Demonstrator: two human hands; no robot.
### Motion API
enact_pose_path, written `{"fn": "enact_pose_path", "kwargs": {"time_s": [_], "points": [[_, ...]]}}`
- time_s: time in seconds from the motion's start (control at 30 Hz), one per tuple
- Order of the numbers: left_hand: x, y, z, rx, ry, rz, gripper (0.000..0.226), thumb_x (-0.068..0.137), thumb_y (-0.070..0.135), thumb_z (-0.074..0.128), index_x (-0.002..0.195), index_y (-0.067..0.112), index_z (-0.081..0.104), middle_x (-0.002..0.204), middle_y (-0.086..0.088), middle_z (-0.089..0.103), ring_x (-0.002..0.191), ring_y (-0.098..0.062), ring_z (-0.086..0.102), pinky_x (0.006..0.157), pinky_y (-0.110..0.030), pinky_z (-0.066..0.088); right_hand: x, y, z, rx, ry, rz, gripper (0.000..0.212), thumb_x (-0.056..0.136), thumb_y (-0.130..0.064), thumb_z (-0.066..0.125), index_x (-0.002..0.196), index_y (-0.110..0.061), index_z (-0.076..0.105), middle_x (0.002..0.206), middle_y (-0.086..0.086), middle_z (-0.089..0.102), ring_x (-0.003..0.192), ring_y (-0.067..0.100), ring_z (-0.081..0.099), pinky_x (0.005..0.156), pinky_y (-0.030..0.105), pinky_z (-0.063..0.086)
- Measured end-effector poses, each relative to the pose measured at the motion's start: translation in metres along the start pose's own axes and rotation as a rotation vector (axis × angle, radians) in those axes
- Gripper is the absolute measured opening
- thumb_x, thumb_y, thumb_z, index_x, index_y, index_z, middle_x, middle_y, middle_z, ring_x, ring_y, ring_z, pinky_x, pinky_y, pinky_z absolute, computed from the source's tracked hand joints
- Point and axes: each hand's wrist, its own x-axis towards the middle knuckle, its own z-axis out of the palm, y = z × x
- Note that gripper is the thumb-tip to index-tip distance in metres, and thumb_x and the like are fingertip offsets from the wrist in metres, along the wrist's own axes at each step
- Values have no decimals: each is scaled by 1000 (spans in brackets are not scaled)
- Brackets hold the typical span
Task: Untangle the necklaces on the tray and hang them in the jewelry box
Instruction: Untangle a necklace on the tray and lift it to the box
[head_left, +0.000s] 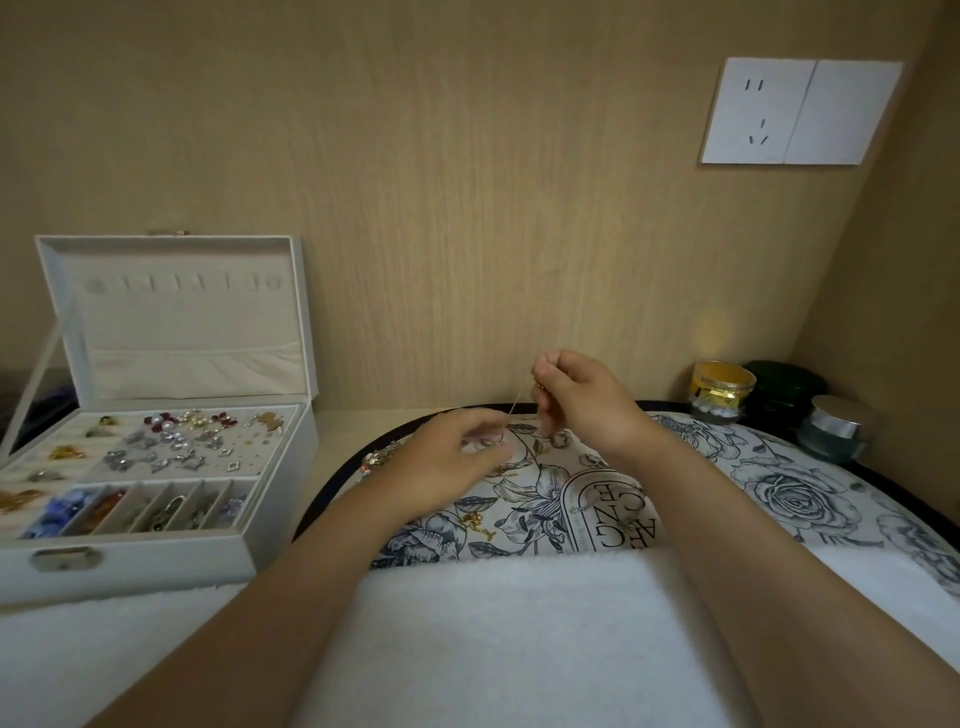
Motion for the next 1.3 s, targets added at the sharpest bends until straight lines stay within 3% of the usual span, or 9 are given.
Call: {"fn": "enact_pose_path", "kwargs": {"time_s": [0.17,0.37,0.47,0.67,0.77,0.87,1.03,1.17,1.3], "points": [[2,25,-14,-628,56,-115,21,101,20,51,90,9,64,78,-1,70,78,-21,68,81,-32,55,-5,-15,-8,80,-36,-11,12,102,-18,55,93,-13,61,62,-4,45,46,9,32,45,23,28],[4,28,-33,-1075,38,-101,25,102,18,39,79,15,48,57,4,35,51,-13,36,62,-30,48,-6,-7,-20,-186,-11,-43,21,84,1,75,98,-13,68,64,-5,47,49,-1,45,54,13,44],[4,26,-34,-1138,17,-102,26,101,19,38,76,15,46,58,2,33,53,-14,36,69,-34,48,1,5,-22,-326,118,-38,3,89,-14,73,88,-16,71,67,-1,54,55,4,51,64,27,50],[5,20,-26,-1136,-43,-134,13,89,28,54,77,22,52,94,1,67,96,-18,65,99,-52,43,-3,2,-23,-435,138,139,36,94,-50,58,82,-21,76,95,5,74,96,19,67,82,32,50],[5,18,-23,-1188,-34,-163,6,89,28,56,84,25,53,112,2,70,115,-19,64,103,-56,42,-7,-5,-21,-336,79,162,43,96,-52,54,82,-19,78,75,15,65,70,23,60,65,29,42],[4,18,-20,-1267,-38,-157,16,91,10,56,88,24,50,112,-2,69,117,-25,63,100,-61,45,-8,-11,-19,-172,-22,210,48,99,-52,50,89,-14,78,56,0,32,49,14,29,50,26,26],[3,19,-7,-934,42,-191,43,89,-15,56,106,23,45,122,-5,66,115,-20,64,101,-52,48,-7,-17,-16,80,-104,216,42,106,-38,41,96,-11,71,55,-2,29,47,13,21,47,28,16],[4,15,-5,-514,84,-149,57,93,-10,51,129,33,41,134,4,58,125,-7,53,95,-21,49,-6,-16,-20,89,66,253,34,104,-26,41,98,-10,70,59,0,42,47,14,27,48,28,22],[2,10,-7,-32,72,-45,44,95,4,56,127,33,51,119,11,60,106,-6,57,92,-18,44,-4,-2,-24,-81,215,281,27,100,-12,43,99,-9,70,66,3,52,50,16,41,47,24,32]]}}
